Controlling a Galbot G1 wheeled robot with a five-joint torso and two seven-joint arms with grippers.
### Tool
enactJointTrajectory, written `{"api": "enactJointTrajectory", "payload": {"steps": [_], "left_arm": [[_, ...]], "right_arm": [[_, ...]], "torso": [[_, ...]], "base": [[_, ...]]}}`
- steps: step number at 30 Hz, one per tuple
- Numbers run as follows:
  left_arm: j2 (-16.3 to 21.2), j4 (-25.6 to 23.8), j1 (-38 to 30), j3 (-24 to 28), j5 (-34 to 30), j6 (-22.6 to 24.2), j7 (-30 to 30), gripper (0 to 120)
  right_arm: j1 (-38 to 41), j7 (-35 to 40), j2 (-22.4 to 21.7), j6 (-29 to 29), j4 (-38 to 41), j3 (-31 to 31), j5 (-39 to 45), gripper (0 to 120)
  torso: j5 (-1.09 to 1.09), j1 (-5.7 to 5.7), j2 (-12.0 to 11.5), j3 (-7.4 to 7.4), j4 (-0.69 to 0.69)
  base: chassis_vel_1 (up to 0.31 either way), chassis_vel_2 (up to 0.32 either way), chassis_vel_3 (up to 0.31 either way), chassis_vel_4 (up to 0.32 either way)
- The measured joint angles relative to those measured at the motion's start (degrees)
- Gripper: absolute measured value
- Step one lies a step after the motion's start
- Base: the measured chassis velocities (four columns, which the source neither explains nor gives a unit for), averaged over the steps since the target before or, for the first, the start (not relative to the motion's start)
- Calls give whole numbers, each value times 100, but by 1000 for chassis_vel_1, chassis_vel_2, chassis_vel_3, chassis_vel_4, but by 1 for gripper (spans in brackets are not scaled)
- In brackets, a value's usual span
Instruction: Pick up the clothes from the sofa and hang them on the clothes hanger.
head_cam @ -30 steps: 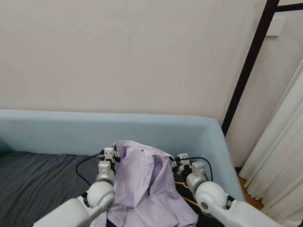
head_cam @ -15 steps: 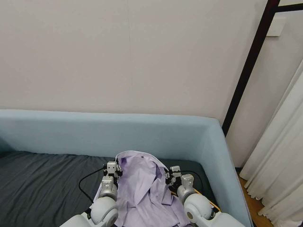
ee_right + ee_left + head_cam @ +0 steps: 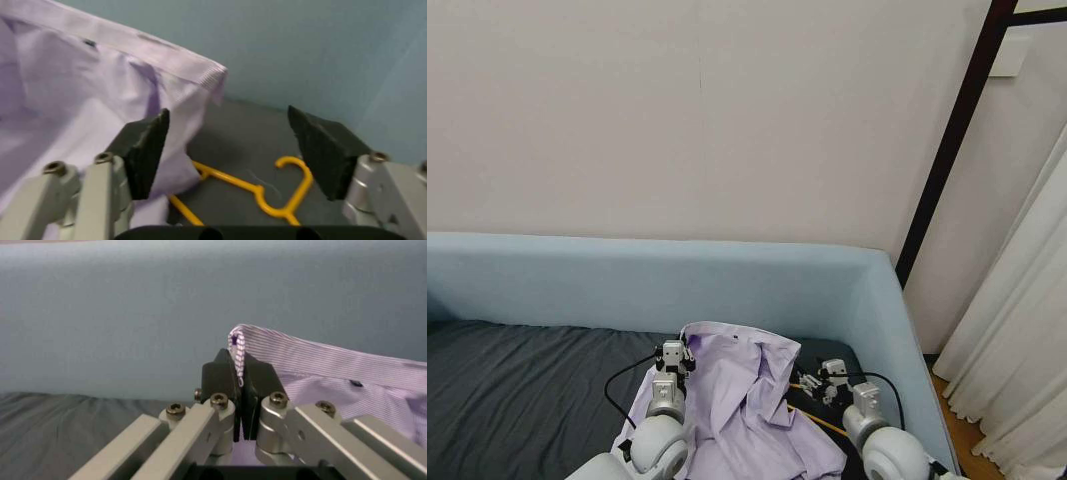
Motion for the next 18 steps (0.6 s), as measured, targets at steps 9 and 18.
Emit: {"api": "enactJointTrajectory", "payload": {"steps": [9, 18], "left_arm": [[262, -332, 220, 195, 49, -153, 265, 0], [375, -489, 218, 282, 23, -222, 353, 0]], "right_arm": [[163, -1633, -385, -1404, -804, 74, -537, 100], [1020, -1958, -5, -1429, -1997, -389, -653, 100]], "torso": [[1, 0, 0, 0, -1], [0, 0, 0, 1, 2]], "base": [[0, 0, 0, 0], [0, 0, 0, 0]]}}
